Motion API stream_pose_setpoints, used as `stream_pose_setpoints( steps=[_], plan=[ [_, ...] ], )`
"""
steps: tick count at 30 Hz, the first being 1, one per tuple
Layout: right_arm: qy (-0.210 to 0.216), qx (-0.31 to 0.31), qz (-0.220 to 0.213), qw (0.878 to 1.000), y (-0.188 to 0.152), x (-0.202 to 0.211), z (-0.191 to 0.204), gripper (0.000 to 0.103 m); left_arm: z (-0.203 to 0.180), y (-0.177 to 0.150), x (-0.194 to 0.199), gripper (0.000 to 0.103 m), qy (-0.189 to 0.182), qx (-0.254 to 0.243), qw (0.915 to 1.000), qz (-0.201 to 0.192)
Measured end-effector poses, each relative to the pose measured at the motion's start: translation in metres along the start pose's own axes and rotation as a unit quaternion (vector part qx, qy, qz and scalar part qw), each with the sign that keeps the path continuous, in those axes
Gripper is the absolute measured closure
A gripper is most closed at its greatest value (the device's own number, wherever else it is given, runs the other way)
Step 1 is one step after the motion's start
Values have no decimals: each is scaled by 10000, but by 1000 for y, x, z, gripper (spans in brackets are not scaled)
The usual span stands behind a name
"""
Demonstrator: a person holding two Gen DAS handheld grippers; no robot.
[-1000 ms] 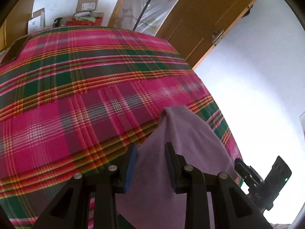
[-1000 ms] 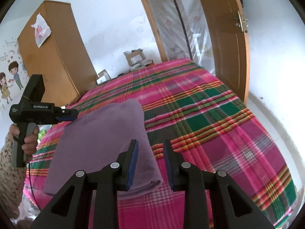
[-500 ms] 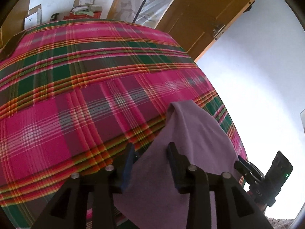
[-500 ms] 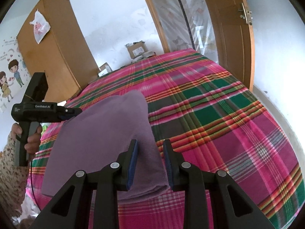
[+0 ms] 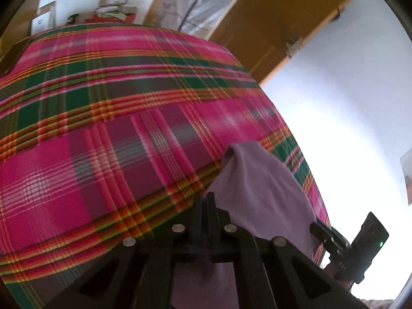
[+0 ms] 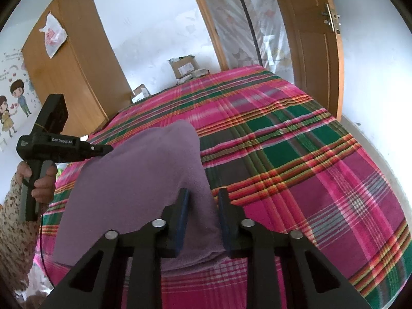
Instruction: Fold clothes
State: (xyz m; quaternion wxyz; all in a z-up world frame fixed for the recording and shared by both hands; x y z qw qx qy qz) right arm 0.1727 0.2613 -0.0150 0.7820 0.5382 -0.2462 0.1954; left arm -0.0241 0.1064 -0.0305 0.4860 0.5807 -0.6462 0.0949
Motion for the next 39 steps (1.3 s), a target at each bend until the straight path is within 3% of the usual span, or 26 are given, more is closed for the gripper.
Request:
stream_pose_setpoints(
  steps=[4,20,31,35,39],
  plan=[
    [40,46,7,10000,-1,0,1,92,3,3,0,101,-37,122,9999,-87],
    [-66,130,79,9999,-7,0,0,91,7,-5,6,99,399,120,9988,-271],
    [-229,108,74,9997,-9,10,-10,81,19,-37,52,76,345,421,9964,-650],
    [-223,129,94,9996,-7,16,-15,78,19,-58,56,67,123,626,9963,-579],
    [-11,134,270,9995,-4,15,-19,66,16,-81,58,63,38,720,9963,-474]
  ],
)
Point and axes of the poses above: each gripper's, at about its wrist camera, not at the fingertips, and x roughly against the way its jaws point, z to its left, y to its top, the point moved 9 cm from there along -x, roughly the way its jaws point
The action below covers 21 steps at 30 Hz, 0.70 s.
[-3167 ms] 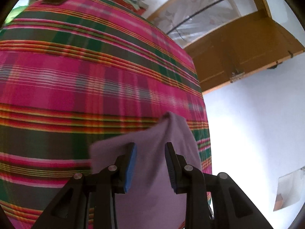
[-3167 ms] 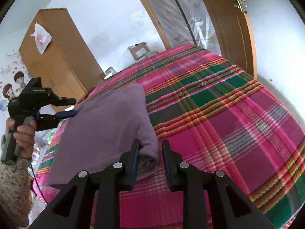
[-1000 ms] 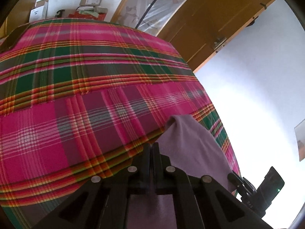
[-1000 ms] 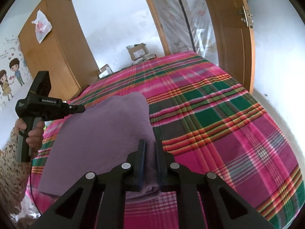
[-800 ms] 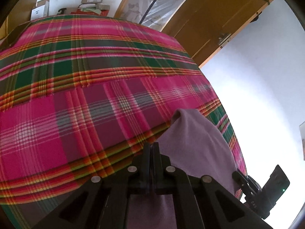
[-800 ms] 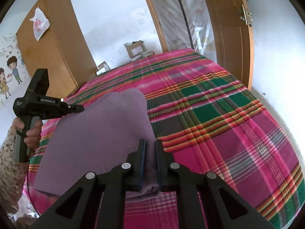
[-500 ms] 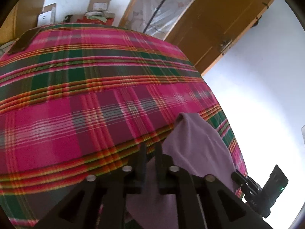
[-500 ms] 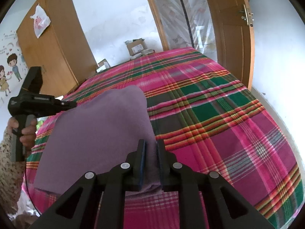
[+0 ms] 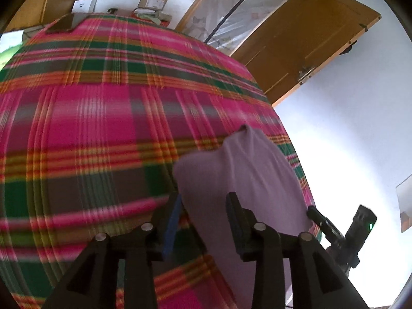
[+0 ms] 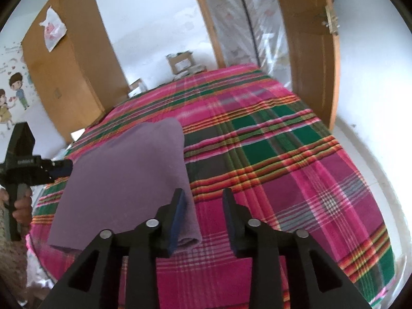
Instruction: Fold clothes
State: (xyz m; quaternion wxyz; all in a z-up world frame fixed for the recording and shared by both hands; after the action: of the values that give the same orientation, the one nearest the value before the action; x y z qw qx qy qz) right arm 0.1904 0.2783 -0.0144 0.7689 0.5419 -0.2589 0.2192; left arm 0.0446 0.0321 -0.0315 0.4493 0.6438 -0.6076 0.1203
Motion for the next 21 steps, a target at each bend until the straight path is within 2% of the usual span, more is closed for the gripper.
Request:
stream_pose_setpoints(
  steps=[1,4,7,14,21],
  plan=[
    [103,4,86,9999,1,-2,0,60,-2,-5,1,61,-109,32,9999,33],
    [521,33,388,9979,2,-9,2,53,-6,-19,1,56,-368,178,9990,178],
    [835,-23,763,9936,4,-19,2,51,-10,-29,2,55,-499,240,9982,227],
    [1515,-497,1104,9810,17,-37,-5,51,-14,-40,-6,53,-681,394,9960,422],
    [1805,-549,1622,9685,28,-63,-4,45,-10,-42,-11,51,-683,598,9941,588]
  ],
)
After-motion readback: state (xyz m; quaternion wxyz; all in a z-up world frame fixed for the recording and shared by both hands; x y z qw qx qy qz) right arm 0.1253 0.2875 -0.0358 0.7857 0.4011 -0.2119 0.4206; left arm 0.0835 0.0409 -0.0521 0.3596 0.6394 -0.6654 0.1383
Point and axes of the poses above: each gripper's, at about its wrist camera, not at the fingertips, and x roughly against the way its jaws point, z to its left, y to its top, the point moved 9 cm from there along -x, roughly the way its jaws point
